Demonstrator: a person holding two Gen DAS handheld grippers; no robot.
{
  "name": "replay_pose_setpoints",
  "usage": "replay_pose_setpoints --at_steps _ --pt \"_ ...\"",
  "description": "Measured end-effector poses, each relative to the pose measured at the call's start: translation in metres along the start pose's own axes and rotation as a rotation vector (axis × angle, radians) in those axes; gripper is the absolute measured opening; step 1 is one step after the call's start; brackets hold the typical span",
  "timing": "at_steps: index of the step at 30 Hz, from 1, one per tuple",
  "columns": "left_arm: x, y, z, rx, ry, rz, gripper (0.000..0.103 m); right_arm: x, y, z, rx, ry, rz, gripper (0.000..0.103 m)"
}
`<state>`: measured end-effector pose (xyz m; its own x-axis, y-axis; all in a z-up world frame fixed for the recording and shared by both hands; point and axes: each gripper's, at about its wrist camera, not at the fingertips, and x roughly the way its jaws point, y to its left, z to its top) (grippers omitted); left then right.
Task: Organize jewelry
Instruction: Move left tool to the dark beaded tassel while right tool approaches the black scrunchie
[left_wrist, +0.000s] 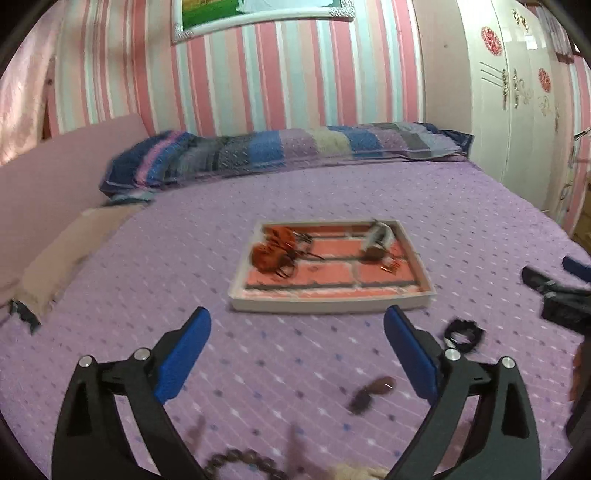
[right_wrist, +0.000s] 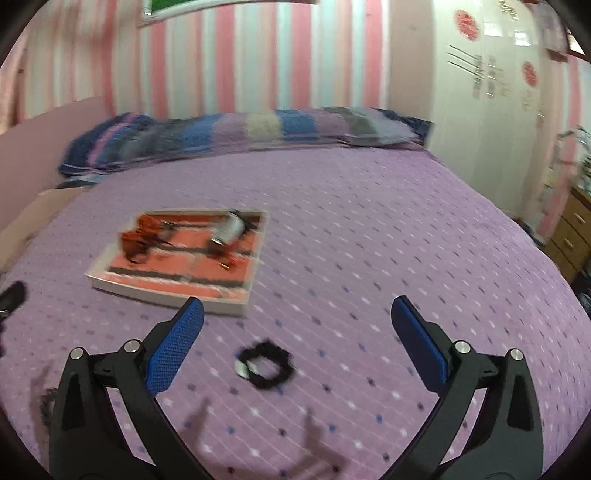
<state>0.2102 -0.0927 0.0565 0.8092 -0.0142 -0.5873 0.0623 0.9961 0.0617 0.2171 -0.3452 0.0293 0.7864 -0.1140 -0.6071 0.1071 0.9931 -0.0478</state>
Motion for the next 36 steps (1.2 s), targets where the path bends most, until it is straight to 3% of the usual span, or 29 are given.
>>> replay_pose_setpoints --at_steps 3,5,7,9,12,15,17,23,27,31,36 --pt "0.002 -0.003 -0.006 -0.032 0.009 -0.032 0.093 0.001 -0.004 -0.021 0.006 -0.034 0.026 0.099" --pt "0.003 -0.005 -0.007 -0.051 0.003 -0.054 0.093 0.005 -0.002 -0.029 -0.002 -0.04 -0.004 0.099" --pt "0.009 -0.01 -0.007 -0.035 0.051 -0.084 0.094 0.015 0.0 -0.031 -0.024 -0.007 -0.029 0.099" --pt "0.017 -0.014 -0.009 -0.014 0.084 -0.073 0.095 0.025 0.001 -0.029 -0.035 0.026 0.016 0.099" --pt "0.028 -0.013 -0.02 -0.02 0.085 -0.056 0.099 0.033 0.002 -0.033 -0.045 -0.002 0.031 0.099" --pt "0.043 -0.006 -0.038 -0.049 0.111 -0.095 0.099 0.052 -0.001 -0.035 -0.054 0.081 0.063 0.099" --pt "0.055 -0.006 -0.046 -0.034 0.137 -0.078 0.099 0.059 -0.005 -0.034 -0.04 0.094 0.069 0.099" --pt "0.064 -0.002 -0.059 -0.031 0.11 -0.07 0.099 0.072 -0.013 -0.041 -0.001 0.087 0.064 0.099" --pt "0.075 -0.002 -0.072 -0.05 0.147 -0.129 0.099 0.094 -0.004 -0.054 -0.056 0.153 -0.016 0.099" --pt "0.085 -0.009 -0.082 -0.021 0.193 -0.155 0.099 0.096 -0.002 -0.055 -0.067 0.133 -0.064 0.099" --pt "0.094 -0.022 -0.089 0.022 0.25 -0.178 0.099 0.094 -0.002 -0.056 -0.047 0.115 -0.03 0.099"
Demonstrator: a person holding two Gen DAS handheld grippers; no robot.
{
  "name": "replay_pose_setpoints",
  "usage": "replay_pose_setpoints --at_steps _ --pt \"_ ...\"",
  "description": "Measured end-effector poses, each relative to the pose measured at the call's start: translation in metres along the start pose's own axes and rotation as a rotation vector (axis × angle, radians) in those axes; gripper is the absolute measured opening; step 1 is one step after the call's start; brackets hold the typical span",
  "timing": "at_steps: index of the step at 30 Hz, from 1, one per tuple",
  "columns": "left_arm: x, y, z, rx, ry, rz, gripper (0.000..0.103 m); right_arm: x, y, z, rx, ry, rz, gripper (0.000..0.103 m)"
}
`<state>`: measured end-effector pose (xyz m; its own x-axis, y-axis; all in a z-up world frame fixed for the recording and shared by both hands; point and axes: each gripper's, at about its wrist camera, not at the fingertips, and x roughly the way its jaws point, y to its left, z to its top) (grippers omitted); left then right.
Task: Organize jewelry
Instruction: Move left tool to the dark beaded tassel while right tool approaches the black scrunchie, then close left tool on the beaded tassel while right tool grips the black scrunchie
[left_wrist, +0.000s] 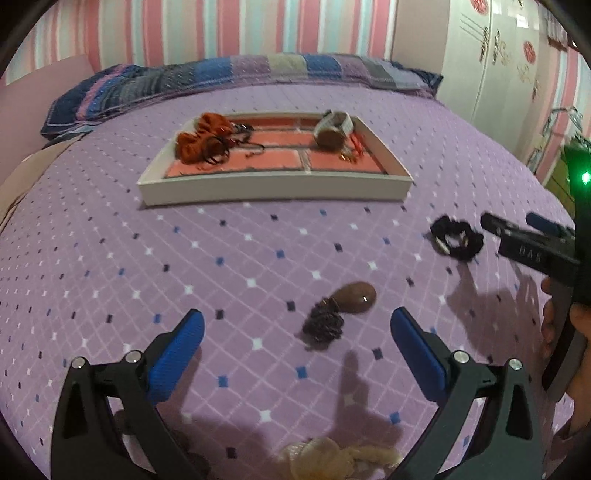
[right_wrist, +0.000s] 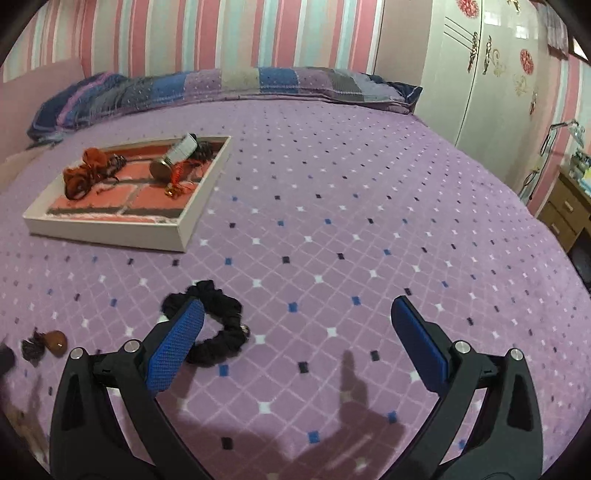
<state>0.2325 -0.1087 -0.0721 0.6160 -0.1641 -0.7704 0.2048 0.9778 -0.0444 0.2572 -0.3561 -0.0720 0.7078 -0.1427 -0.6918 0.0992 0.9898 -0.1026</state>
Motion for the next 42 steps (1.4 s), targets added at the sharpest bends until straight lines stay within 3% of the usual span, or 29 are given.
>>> replay_pose_setpoints --at_steps 3,8,10,14,17,20,29,35,37,42 --pt "0.006 -0.002 -0.003 0.0 0.014 -0.009 0.099 0.004 0.006 -0.003 -0.029 0.006 -0.02 0.098" --pt "0.006 -0.001 -0.004 0.026 -0.022 0.034 0.099 0.008 0.005 -0.003 -0.006 0.024 0.021 0.098" --pt "0.008 0.001 -0.004 0.031 -0.016 0.018 0.098 0.011 0.002 -0.003 0.012 0.034 0.037 0.098" --pt "0.009 0.0 -0.004 0.038 -0.015 -0.025 0.097 0.018 0.0 -0.002 0.034 0.065 0.065 0.087" --pt "0.013 -0.006 -0.004 0.063 0.005 -0.046 0.083 0.021 0.001 -0.003 0.036 0.08 0.075 0.079" --pt "0.022 -0.008 -0.007 0.063 0.041 -0.067 0.059 0.023 0.005 -0.004 0.02 0.09 0.075 0.074" --pt "0.027 -0.003 -0.003 0.029 0.041 -0.107 0.056 0.03 0.009 -0.004 0.016 0.113 0.105 0.059" --pt "0.03 -0.002 -0.003 0.03 0.042 -0.116 0.038 0.032 0.014 -0.006 0.002 0.124 0.114 0.045" --pt "0.03 -0.002 -0.004 0.026 0.044 -0.121 0.027 0.032 0.016 -0.007 -0.007 0.124 0.114 0.043" --pt "0.029 -0.001 -0.004 0.017 0.041 -0.121 0.026 0.033 0.022 -0.009 -0.033 0.125 0.123 0.024"
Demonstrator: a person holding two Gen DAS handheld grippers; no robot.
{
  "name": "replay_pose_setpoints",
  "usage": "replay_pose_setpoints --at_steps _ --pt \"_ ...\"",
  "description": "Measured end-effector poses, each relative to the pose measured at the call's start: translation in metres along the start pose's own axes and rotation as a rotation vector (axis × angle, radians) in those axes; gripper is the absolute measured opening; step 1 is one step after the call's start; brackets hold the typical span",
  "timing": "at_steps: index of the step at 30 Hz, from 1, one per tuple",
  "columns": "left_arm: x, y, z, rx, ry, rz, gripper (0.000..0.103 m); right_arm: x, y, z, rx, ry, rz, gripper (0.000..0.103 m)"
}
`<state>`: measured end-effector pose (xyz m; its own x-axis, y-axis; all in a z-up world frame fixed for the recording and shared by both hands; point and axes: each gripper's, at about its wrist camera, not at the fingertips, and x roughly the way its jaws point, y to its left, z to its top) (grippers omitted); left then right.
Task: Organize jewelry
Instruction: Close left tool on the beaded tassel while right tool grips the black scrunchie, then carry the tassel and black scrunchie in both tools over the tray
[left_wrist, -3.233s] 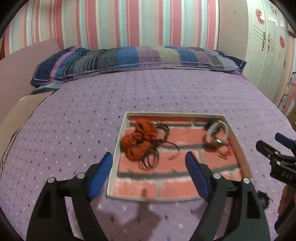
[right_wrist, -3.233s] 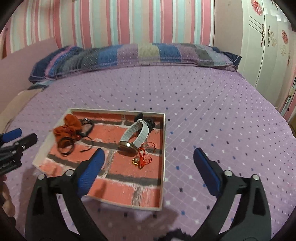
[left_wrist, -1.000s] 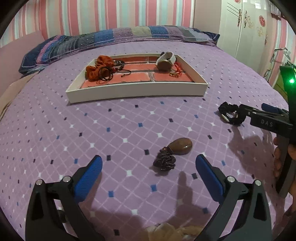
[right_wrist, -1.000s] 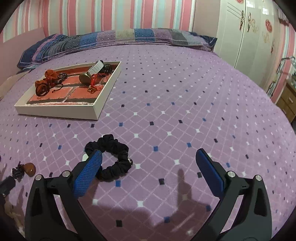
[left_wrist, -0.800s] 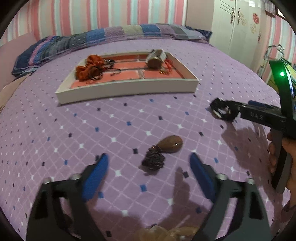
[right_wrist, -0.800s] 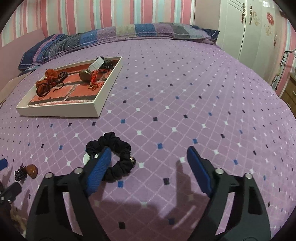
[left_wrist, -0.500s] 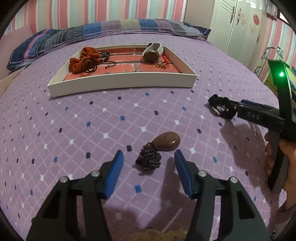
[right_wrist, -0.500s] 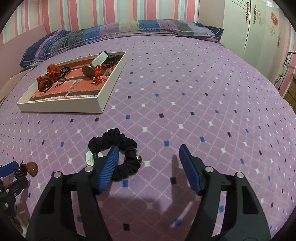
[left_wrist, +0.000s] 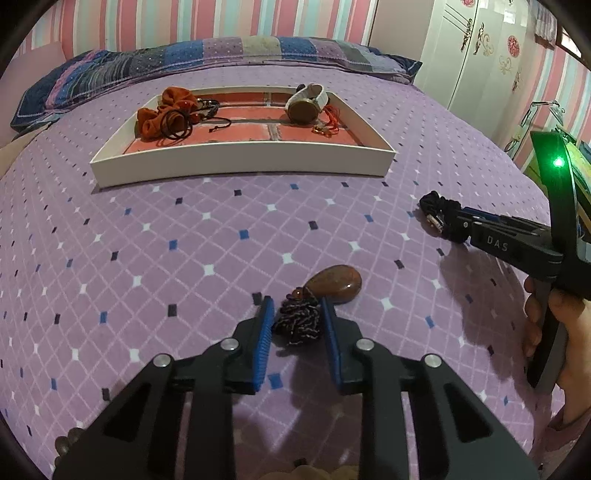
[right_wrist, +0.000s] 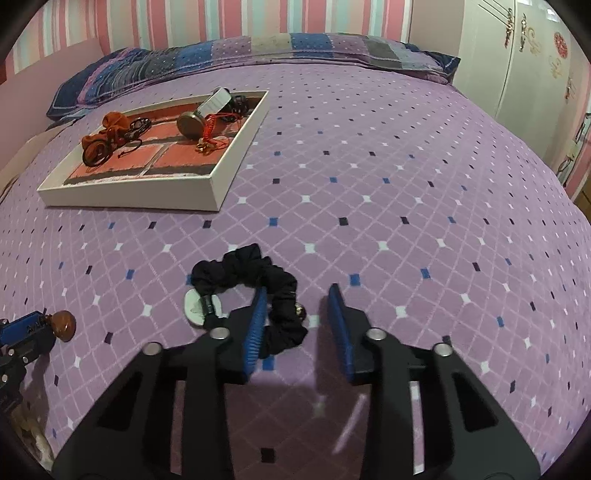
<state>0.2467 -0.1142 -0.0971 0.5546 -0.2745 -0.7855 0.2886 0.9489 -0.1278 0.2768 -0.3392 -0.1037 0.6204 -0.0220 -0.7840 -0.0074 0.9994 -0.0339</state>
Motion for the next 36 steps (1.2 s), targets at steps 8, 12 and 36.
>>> replay_pose_setpoints --at_steps 8,12,36 --pt "-0.006 -0.004 0.001 0.021 -0.024 0.027 0.025 -0.002 -0.001 -0.001 0.007 -0.016 0.011 0.017" --pt "-0.012 -0.006 0.003 0.02 -0.052 0.027 0.025 -0.008 -0.003 0.0 0.019 -0.041 0.013 0.017" --pt "-0.029 -0.008 0.014 0.016 -0.105 0.059 0.025 -0.02 0.002 0.003 0.032 -0.085 0.035 0.017"
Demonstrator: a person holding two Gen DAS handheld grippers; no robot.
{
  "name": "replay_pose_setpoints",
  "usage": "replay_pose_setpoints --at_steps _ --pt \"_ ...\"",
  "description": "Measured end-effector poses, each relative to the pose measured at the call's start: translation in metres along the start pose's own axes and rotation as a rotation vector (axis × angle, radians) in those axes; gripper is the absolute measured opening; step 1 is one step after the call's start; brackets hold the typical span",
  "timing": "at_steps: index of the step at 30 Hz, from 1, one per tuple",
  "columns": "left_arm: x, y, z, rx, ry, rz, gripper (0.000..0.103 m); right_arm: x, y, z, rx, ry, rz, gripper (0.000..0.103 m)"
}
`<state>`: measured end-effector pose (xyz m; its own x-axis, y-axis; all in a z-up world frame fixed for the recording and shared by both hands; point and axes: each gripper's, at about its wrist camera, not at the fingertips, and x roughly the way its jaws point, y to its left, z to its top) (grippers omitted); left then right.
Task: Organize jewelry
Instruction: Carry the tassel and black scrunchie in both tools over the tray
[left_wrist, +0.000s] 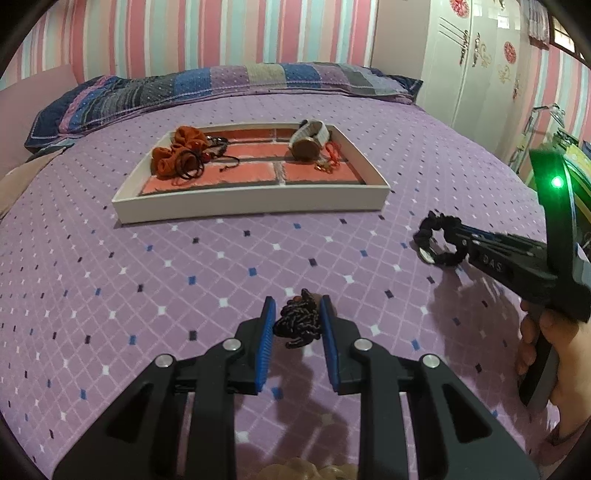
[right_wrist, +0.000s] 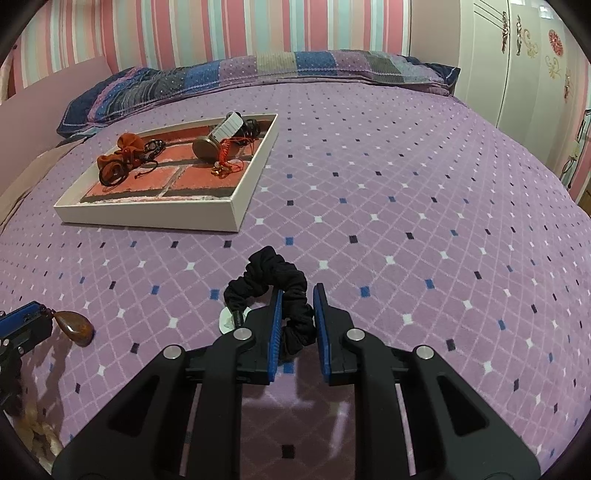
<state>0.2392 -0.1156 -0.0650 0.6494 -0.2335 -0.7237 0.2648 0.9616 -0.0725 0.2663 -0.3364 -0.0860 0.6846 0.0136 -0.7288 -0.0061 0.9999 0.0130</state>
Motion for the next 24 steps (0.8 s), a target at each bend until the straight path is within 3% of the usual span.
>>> replay_pose_setpoints --at_steps 8,16,24 --pt "-0.014 0.021 0.04 -0.021 -0.072 0.05 0.024 -0.018 0.012 0.035 -0.001 -0.072 0.019 0.017" --pt "0.001 0.053 0.105 -0.018 -0.126 0.15 0.024 -0.009 0.046 0.088 -0.02 -0.119 0.037 0.017" --pt "0.061 0.099 0.153 -0.042 -0.063 0.17 0.024 0.036 0.082 0.115 0.004 -0.088 0.05 0.017"
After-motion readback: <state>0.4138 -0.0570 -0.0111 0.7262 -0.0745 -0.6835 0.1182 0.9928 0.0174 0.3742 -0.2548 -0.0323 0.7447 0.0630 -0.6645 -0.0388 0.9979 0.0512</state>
